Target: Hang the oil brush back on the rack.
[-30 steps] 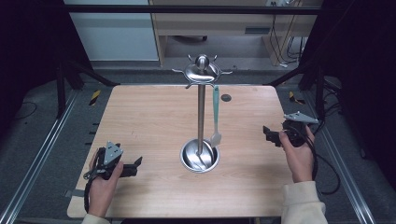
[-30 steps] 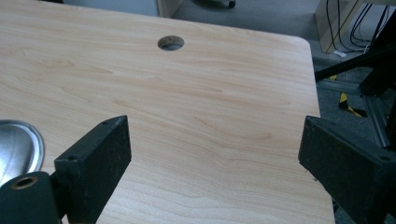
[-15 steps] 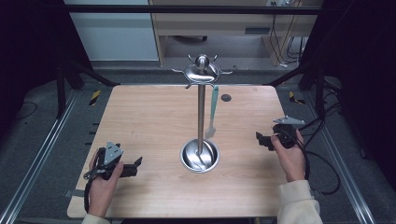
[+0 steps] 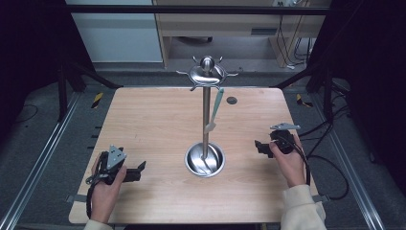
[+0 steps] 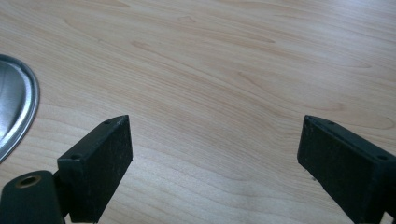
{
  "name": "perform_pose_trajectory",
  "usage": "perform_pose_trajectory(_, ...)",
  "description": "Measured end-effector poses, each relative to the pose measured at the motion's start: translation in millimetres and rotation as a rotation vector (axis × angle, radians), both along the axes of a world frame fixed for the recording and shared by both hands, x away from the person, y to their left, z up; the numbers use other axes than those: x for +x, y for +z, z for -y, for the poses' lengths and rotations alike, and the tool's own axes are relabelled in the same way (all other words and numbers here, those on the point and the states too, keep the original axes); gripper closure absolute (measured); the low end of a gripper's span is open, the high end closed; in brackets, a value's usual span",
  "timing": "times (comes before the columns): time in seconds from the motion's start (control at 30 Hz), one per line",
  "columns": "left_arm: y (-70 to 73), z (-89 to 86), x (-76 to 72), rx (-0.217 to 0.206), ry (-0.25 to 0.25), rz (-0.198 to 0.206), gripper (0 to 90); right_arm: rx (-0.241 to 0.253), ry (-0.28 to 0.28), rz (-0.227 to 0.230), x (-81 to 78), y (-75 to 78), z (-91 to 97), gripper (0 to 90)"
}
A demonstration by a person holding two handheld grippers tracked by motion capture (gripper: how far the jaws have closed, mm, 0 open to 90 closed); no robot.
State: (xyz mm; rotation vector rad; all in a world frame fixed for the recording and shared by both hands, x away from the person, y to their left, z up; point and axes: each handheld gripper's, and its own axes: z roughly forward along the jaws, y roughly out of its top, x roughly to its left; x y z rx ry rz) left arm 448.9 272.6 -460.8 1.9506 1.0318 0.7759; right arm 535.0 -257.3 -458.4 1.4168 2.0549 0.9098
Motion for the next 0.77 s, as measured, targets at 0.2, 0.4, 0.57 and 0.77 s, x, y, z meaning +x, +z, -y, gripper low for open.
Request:
perform_pose_trajectory(0.2,-0.4,0.6,0.0,0.001,-0.001,-0.001,2.4,-0.014,0.025,-0.009,2.6,-8.4,-7.6,10.9)
perform_pose_trajectory(0.4,-0.4,0.4,0.0,0.002,-0.002,-0.002,2.4,-0.022,0.055,-0.037,7.4,-22.3,-17.3,10.9)
perform_pose_trajectory(0.57,-0.8,0.9,0.2,0.004,-0.003,-0.004,2.4,-0.024,0.074,-0.053,9.8,-31.7,-22.8,10.9)
perform_pose_trajectory(0.77,-1.4,0.7,0.8,0.007,-0.005,-0.007,2.4,-0.011,0.088,-0.054,6.5,-31.9,-26.5,10.4)
